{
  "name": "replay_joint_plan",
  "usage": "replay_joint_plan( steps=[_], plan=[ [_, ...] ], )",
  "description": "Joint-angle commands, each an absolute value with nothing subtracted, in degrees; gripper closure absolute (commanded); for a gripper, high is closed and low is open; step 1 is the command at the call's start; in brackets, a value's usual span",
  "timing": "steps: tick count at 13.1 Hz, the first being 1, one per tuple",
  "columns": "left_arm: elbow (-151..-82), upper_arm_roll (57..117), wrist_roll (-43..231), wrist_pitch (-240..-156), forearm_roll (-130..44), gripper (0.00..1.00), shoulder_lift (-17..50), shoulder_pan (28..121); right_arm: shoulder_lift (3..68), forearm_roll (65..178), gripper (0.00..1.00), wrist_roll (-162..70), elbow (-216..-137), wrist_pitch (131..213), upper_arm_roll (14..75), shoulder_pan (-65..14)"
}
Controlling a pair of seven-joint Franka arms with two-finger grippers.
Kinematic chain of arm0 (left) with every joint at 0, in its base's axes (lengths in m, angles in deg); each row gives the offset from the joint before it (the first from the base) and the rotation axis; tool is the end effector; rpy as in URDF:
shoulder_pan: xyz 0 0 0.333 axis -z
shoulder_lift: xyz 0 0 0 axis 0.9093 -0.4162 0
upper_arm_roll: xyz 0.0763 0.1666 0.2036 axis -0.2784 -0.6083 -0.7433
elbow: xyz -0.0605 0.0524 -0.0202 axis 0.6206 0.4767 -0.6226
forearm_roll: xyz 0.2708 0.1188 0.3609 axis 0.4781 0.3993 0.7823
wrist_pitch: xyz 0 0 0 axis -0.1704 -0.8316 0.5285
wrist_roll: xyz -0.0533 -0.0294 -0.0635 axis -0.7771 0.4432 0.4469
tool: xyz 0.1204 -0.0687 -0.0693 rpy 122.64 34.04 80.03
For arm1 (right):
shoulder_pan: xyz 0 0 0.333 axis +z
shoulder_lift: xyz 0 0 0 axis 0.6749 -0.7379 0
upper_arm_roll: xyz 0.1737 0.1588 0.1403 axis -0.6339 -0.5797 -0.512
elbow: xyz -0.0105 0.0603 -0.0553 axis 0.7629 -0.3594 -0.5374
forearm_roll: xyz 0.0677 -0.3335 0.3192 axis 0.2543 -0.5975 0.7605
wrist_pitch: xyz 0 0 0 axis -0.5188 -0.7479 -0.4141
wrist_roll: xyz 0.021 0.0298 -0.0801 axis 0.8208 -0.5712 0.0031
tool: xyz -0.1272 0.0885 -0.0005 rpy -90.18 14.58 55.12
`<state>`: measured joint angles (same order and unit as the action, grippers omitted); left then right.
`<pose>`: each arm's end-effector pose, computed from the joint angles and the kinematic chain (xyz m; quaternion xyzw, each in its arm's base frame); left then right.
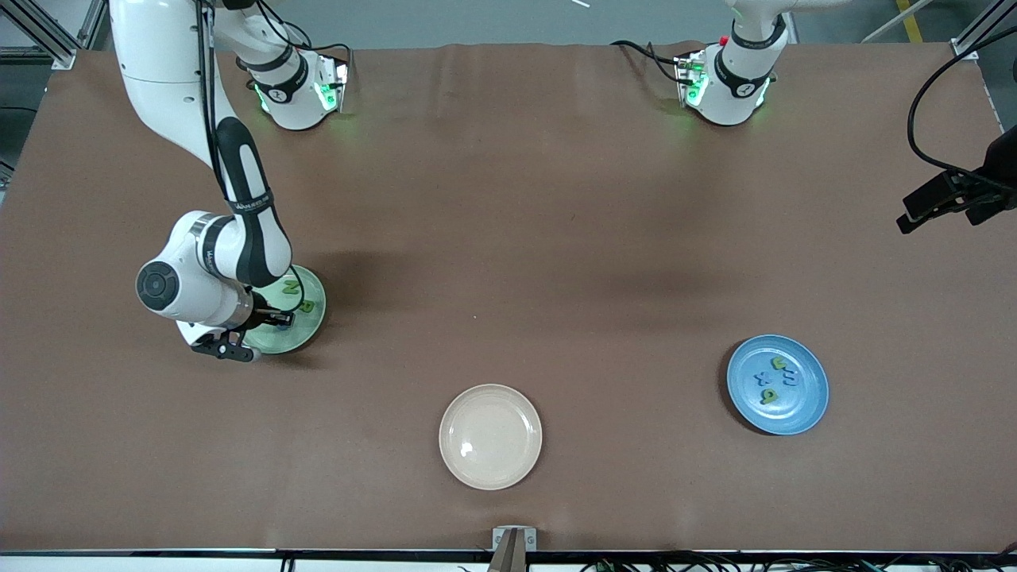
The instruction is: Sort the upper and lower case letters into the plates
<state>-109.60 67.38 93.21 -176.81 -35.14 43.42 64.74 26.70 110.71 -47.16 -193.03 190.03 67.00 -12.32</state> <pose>0.6360 0.0169 0.5323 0.9970 0.0666 0.0374 0.0135 0.6066 0.0087 0.0463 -0.9926 0.0986 0.0673 0.0224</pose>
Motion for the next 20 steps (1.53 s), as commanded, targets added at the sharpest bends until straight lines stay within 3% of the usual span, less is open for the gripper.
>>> replay_joint_plan(
  steps=[1, 4, 8, 12, 20],
  plan=[
    [-107.74, 67.39, 92.49, -176.71, -32.04, 0.0, 41.99, 64.52, 29.14, 111.15, 0.0, -46.04, -188.82, 181.69, 67.55, -13.09],
    [-106.34, 67.31, 92.22, -176.62, -31.31, 0.0, 42.07, 64.44, 29.32, 103.35, 0.0, -45.69, -175.56, 163.58, 72.65, -12.91],
    [-105.01, 67.04, 89.42, -176.36, -32.19, 0.0, 42.07, 64.17, 29.5, 96.12, 0.0, -42.63, -162.09, 149.84, 75.99, -13.27],
    [-105.01, 67.04, 88.44, -175.48, -32.28, 0.0, 42.16, 64.44, 30.55, 96.56, 0.0, -41.03, -156.98, 145.78, 80.65, -13.18],
    [-104.75, 67.39, 88.18, -172.76, -33.51, 0.0, 42.43, 64.44, 30.99, 96.12, 0.0, -41.29, -150.73, 145.07, 81.09, -13.01]
  ],
)
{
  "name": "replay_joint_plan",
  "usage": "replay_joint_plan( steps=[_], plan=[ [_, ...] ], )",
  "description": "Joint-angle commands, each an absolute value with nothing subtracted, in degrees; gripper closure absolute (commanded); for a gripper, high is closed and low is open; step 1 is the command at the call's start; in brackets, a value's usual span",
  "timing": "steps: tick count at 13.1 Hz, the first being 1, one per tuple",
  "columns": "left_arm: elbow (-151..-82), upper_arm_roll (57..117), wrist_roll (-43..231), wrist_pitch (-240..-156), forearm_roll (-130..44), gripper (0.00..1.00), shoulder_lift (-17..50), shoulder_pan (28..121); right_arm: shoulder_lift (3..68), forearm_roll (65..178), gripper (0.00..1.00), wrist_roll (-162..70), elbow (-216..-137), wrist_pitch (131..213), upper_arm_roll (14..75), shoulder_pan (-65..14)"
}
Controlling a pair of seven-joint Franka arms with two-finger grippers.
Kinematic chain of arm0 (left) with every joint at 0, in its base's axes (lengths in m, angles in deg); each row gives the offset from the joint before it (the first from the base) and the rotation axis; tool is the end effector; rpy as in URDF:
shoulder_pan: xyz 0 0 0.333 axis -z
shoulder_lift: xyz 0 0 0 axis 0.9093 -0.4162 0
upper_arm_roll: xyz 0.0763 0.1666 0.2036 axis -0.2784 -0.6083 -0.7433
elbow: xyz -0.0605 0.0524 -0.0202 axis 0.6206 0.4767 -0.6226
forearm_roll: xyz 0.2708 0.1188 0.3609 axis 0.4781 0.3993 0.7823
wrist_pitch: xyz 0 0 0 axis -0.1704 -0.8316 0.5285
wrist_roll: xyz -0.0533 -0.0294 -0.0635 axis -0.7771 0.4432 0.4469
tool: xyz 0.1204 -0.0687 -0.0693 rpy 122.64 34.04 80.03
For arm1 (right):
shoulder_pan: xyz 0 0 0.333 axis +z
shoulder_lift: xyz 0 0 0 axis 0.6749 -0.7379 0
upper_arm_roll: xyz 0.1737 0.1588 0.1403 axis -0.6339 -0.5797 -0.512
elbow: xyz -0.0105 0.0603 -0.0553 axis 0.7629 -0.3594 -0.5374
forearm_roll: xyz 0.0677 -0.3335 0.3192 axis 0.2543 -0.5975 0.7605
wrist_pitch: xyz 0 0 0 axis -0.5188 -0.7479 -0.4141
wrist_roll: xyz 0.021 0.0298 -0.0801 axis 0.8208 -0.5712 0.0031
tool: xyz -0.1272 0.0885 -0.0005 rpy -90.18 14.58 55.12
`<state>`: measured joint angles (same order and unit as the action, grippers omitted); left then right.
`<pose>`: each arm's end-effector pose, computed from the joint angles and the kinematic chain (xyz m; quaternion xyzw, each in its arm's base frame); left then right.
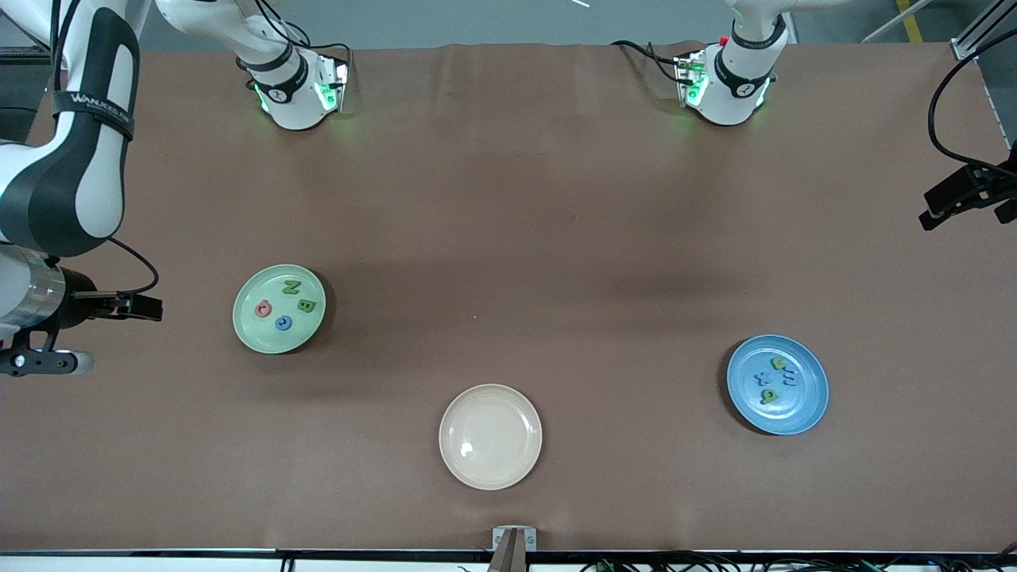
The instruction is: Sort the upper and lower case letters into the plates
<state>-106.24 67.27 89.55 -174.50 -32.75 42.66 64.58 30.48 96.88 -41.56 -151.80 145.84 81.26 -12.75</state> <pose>0.6364 0.0260 0.5526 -0.9985 -0.0362 -0.0404 0.0088 0.7164 -0.0499 0.4173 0.9969 -0.0110 -0.0609 0.0482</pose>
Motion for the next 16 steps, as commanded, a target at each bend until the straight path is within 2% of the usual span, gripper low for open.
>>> replay_joint_plan(
  steps=[1, 5, 8, 11, 14, 16],
  plan=[
    [-104.49, 67.39, 88.18, -172.49, -33.6, 0.0, 42.43, 64.7, 30.99, 96.12, 0.0, -41.99, -150.64, 144.63, 81.27, -12.48],
    [-104.49, 67.57, 88.44, -172.4, -33.6, 0.0, 42.51, 64.88, 33.71, 96.55, 0.0, -47.63, -151.08, 142.09, 80.92, -12.56],
    [-101.68, 67.48, 88.27, -169.86, -33.69, 0.0, 42.52, 64.7, 35.46, 96.82, 0.0, -44.74, -151.87, 141.99, 80.48, -13.61],
    [-101.41, 67.39, 88.27, -169.85, -33.95, 0.0, 42.51, 64.61, 38.54, 95.95, 0.0, -43.58, -153.8, 142.52, 72.24, -20.89],
    [-101.41, 67.39, 88.27, -169.85, -33.86, 0.0, 41.9, 64.44, 40.39, 95.07, 0.0, -43.84, -154.42, 142.35, 66.97, -25.81],
    [-101.41, 67.31, 88.27, -169.85, -33.86, 0.0, 41.9, 64.44, 43.28, 90.08, 0.0, -47.24, -156.25, 142.69, 58.99, -30.21]
  ],
)
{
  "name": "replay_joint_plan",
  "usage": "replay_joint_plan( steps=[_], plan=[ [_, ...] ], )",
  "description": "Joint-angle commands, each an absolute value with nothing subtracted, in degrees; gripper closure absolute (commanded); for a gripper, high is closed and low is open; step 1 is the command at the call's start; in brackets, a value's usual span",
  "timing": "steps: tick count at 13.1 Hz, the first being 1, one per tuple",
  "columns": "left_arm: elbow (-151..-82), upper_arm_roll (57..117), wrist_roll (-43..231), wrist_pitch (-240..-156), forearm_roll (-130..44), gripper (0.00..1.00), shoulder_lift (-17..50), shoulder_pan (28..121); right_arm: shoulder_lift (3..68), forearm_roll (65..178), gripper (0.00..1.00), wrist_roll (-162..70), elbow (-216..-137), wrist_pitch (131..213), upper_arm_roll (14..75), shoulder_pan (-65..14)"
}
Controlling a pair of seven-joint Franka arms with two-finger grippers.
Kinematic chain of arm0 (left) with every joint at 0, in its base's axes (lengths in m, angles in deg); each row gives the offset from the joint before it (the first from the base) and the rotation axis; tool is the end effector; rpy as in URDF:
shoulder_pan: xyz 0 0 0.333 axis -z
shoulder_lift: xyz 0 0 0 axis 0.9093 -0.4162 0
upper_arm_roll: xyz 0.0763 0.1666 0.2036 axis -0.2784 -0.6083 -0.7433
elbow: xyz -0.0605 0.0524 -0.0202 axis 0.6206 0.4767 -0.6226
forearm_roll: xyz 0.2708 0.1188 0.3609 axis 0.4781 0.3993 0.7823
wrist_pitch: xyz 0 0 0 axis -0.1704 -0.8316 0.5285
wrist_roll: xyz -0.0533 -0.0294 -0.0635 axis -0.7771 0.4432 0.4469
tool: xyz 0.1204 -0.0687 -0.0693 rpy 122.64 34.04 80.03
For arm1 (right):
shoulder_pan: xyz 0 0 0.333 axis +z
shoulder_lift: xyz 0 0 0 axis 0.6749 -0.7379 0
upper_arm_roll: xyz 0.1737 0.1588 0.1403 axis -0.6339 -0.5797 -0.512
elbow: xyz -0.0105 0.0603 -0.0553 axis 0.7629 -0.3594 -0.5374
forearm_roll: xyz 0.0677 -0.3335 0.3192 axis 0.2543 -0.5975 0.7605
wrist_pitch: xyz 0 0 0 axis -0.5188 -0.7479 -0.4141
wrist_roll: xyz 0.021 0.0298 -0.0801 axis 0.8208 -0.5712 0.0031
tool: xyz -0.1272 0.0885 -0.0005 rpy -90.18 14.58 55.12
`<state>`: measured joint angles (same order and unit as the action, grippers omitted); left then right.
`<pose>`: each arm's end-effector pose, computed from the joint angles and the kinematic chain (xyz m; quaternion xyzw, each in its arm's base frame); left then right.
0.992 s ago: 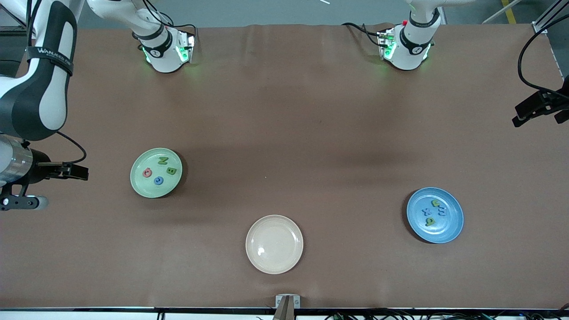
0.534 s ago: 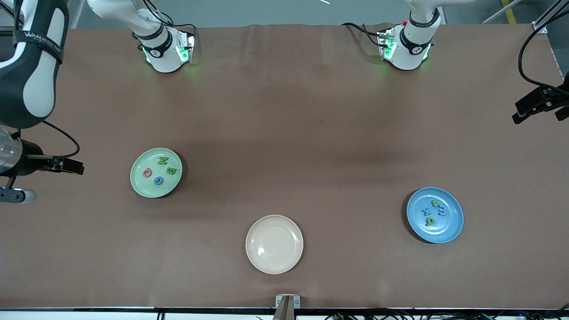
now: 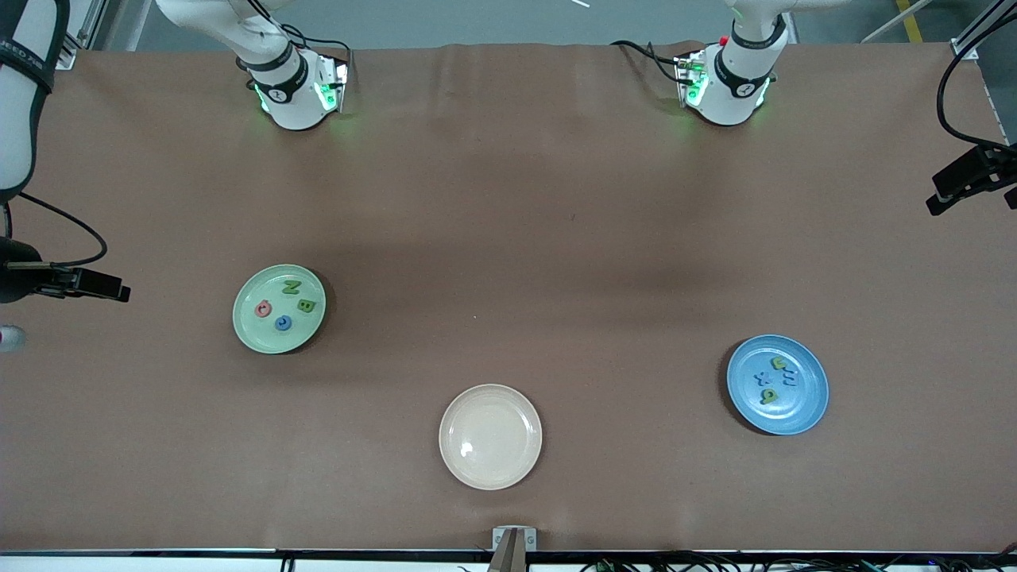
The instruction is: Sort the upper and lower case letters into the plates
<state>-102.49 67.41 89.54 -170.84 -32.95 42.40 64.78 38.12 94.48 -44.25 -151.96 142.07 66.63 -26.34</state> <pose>0.6309 0.0216 0.5796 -0.9987 -0.0336 -0.0389 0.0070 0.6954 -0.0744 0.4590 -0.9976 0.0340 0.0593 0.0114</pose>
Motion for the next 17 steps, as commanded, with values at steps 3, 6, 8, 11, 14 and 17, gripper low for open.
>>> replay_joint_plan(
  steps=[3, 6, 8, 11, 14, 17],
  plan=[
    [-101.41, 67.31, 88.18, -169.94, -33.86, 0.0, 41.81, 64.44, 49.51, 86.54, 0.0, -49.47, -163.18, 145.67, 49.82, -35.84],
    [-101.32, 67.31, 88.18, -170.11, -33.95, 0.0, 41.03, 64.44, 57.42, 85.14, 0.0, -49.47, -173.2, 150.42, 43.06, -41.64],
    [-101.32, 67.31, 88.18, -170.29, -33.95, 0.0, 40.24, 64.61, 59.63, 84.43, 0.0, -49.47, -175.07, 150.17, 41.9, -43.05],
    [-101.32, 67.31, 88.18, -170.73, -34.04, 0.0, 39.53, 64.79, 61.49, 84.25, 0.0, -49.29, -175.87, 149.55, 40.75, -43.85],
    [-100.89, 67.31, 88.18, -170.91, -34.04, 0.0, 38.56, 64.79, 62.54, 84.17, 0.0, -49.29, -175.87, 148.68, 40.75, -43.68],
    [-99.31, 67.39, 88.44, -170.91, -34.47, 0.0, 37.77, 64.79, 63.68, 84.17, 0.0, -49.29, -175.87, 147.36, 40.66, -44.46]
  ],
)
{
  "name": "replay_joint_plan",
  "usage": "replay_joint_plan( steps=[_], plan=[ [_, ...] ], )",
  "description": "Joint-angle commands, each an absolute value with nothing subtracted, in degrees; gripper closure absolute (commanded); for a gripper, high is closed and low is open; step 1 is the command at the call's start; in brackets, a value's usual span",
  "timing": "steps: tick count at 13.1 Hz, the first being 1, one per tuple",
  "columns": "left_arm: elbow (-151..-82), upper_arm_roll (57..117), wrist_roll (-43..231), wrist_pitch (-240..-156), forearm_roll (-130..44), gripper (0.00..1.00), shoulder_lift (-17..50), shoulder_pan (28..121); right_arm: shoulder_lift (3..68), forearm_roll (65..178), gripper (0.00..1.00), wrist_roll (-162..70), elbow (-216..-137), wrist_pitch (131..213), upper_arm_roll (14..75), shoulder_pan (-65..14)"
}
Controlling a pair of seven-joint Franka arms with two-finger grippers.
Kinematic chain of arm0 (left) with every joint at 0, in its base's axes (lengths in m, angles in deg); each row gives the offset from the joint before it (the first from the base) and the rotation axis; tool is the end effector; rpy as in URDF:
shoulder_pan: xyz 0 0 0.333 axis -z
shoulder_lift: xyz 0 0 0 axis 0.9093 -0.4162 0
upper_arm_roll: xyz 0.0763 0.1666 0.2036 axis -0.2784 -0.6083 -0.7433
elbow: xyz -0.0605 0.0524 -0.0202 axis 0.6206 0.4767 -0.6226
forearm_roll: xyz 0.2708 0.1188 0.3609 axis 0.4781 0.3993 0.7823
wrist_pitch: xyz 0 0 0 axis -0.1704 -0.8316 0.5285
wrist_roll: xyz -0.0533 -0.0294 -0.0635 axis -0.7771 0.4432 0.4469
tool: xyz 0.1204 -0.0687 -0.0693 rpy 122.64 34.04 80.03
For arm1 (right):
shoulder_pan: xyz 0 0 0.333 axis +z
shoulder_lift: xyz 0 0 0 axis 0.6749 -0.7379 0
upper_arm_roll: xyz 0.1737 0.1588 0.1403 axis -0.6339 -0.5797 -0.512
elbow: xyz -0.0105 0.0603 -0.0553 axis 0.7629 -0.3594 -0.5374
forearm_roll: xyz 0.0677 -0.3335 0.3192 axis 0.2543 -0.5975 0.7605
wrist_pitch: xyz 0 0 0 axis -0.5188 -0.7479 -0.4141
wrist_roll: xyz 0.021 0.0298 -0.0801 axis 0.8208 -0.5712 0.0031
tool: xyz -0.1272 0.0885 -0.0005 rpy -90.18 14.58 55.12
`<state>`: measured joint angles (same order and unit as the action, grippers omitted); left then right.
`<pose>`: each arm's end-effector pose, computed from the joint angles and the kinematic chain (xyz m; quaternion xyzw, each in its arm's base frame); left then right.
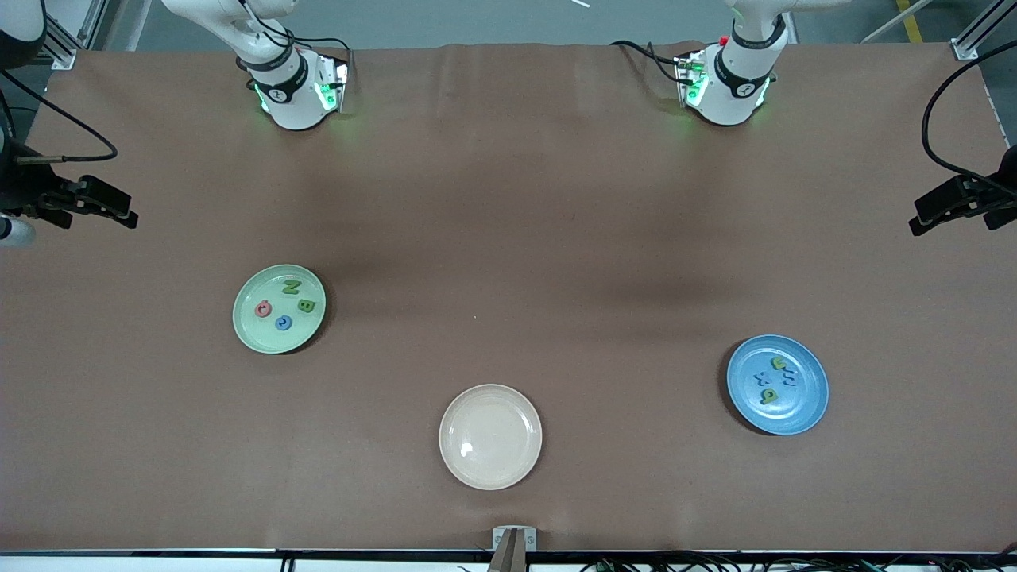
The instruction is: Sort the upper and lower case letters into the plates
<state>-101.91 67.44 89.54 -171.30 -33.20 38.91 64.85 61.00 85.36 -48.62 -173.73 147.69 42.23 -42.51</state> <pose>0.6466 0.0200 0.5470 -0.9993 -0.0325 -0.0175 0.0054 0.6175 -0.0366 0.5033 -0.9997 0.0110 0.0214 0.0095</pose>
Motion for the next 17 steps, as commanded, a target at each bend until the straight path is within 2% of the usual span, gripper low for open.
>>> replay_joint_plan(
  steps=[1, 12, 17],
  plan=[
    [-99.21, 67.39, 88.53, -170.91, -34.74, 0.0, 37.77, 64.88, 64.38, 84.17, 0.0, -49.29, -175.95, 147.01, 40.66, -44.55],
    [-99.21, 67.57, 89.15, -169.59, -34.65, 0.0, 39.52, 65.14, 66.85, 84.25, 0.0, -49.29, -177.54, 146.48, 40.05, -44.91],
    [-100.09, 71.07, 90.29, -168.53, -34.13, 0.0, 40.4, 64.79, 67.03, 83.37, 0.0, -49.29, -177.45, 146.3, 40.05, -44.99]
  ],
)
